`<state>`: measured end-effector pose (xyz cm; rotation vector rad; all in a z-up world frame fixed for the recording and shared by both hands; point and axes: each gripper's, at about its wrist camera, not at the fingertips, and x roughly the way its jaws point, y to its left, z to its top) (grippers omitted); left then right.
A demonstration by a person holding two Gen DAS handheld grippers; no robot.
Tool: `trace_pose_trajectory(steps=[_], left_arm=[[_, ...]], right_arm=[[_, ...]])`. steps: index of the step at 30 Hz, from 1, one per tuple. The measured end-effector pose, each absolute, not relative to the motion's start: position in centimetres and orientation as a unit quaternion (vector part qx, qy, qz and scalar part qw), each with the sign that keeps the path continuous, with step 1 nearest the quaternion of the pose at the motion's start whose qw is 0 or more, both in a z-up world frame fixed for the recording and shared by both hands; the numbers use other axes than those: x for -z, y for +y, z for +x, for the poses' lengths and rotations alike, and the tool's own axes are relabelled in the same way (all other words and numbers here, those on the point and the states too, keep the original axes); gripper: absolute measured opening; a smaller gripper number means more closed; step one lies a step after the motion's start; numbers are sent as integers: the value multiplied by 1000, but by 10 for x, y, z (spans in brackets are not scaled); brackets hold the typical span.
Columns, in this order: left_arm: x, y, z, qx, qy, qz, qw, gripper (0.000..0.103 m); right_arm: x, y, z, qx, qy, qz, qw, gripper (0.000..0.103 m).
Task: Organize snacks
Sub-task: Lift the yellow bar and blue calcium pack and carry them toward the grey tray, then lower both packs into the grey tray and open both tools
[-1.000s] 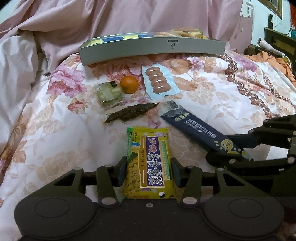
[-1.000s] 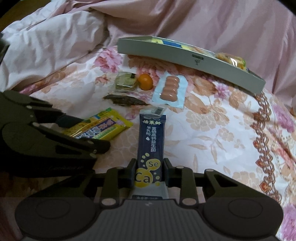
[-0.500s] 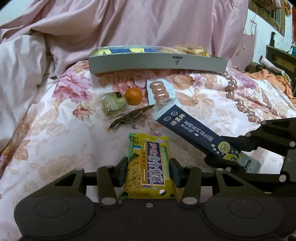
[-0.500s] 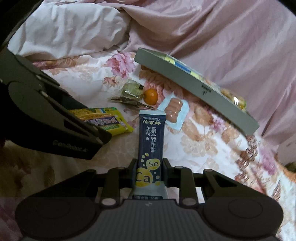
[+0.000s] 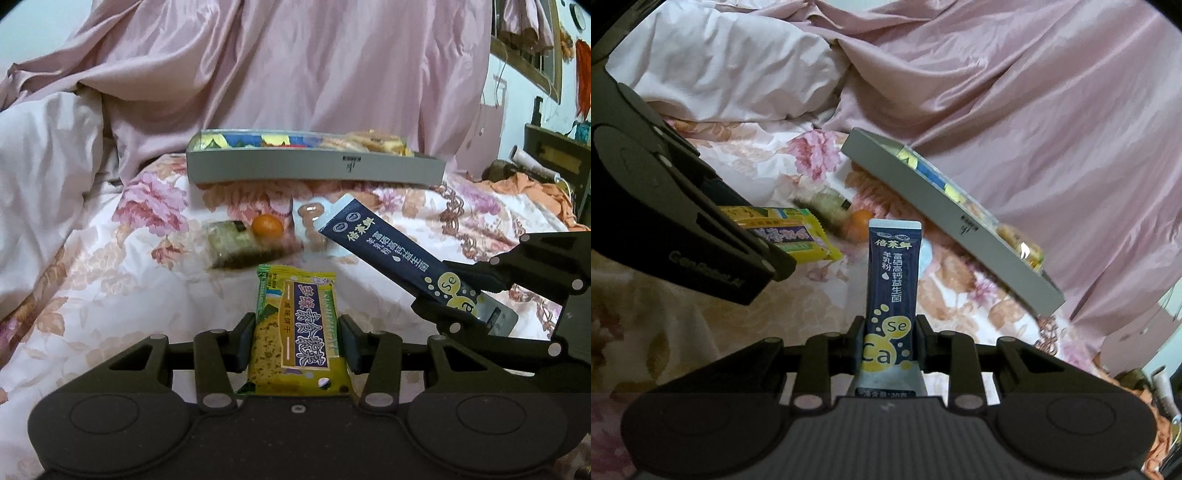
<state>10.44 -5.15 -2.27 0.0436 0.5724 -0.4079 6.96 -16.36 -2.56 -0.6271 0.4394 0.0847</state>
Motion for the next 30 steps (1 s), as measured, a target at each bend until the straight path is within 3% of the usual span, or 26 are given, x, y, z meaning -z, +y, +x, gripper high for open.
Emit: trace_pose_trajectory(steps=[18,30], left_arm=[[-17,-50,109,174,222,-33,959,49],[-76,-77,168,139,188,-33,972,49]], right_arm=[[1,-173,71,-19,161,-283,945,30],[-51,-213,135,6,96,-177,979,30]])
